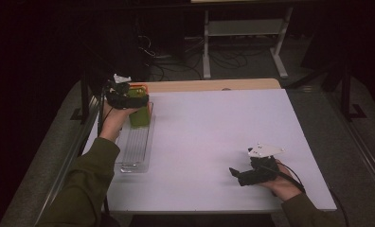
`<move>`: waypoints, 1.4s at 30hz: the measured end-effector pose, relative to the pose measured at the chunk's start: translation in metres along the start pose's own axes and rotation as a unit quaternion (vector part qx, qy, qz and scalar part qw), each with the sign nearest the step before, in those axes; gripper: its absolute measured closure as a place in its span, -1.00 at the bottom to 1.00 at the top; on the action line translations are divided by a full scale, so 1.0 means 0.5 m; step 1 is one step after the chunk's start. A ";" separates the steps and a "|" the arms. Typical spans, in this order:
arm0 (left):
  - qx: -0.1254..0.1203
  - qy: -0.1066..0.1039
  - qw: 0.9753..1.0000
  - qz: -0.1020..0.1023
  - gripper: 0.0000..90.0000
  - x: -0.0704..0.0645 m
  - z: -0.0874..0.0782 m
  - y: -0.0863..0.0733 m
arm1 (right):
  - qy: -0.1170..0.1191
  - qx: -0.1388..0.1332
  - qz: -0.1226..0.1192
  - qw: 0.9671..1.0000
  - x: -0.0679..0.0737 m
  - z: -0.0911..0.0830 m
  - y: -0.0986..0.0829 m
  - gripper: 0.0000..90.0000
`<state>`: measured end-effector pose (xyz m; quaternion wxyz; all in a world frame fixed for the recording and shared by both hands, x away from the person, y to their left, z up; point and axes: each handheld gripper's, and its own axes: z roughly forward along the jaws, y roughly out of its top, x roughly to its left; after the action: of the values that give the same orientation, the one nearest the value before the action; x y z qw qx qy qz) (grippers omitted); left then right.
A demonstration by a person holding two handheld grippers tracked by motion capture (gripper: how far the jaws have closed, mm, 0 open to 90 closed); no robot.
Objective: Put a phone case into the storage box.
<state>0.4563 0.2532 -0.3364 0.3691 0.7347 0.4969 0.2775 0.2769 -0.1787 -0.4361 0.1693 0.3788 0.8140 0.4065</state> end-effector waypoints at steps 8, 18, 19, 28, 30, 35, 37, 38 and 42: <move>-0.013 -0.079 0.996 0.027 -0.99 -0.026 -0.026 -0.008 | 0.000 -0.004 0.001 1.000 -0.003 -0.005 0.003 -0.99; -0.018 -0.143 0.988 0.055 -0.99 -0.062 -0.060 -0.038 | 0.004 -0.011 -0.003 1.000 -0.012 -0.015 0.007 -0.99; -0.021 -0.151 0.987 0.055 -0.99 -0.066 -0.064 -0.041 | 0.006 -0.011 -0.001 1.000 -0.012 -0.015 0.007 -0.99; -0.033 -0.199 0.977 0.072 -0.99 -0.096 -0.097 -0.083 | 0.010 -0.011 -0.002 1.000 -0.014 -0.018 0.010 -0.99; -0.035 -0.205 0.976 0.072 -0.99 -0.102 -0.103 -0.093 | 0.011 -0.013 -0.009 1.000 -0.015 -0.018 0.010 -0.99; -0.037 -0.217 0.973 0.074 -0.99 -0.109 -0.113 -0.121 | 0.017 -0.010 -0.010 1.000 -0.015 -0.018 0.010 -0.99; -0.040 -0.219 0.971 0.082 -0.99 -0.111 -0.116 -0.130 | 0.020 -0.009 -0.010 1.000 -0.016 -0.018 0.010 -0.99; -0.041 -0.222 0.971 0.081 -0.99 -0.112 -0.118 -0.135 | 0.021 -0.009 -0.010 1.000 -0.016 -0.018 0.010 -0.99; -0.043 -0.230 0.968 0.086 -0.99 -0.118 -0.125 -0.154 | 0.025 -0.009 -0.015 1.000 -0.017 -0.019 0.010 -0.99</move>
<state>0.3468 0.2325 -0.3658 0.4792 0.8024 0.3212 0.1529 0.2793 -0.1883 -0.4263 0.1586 0.3551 0.8199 0.4202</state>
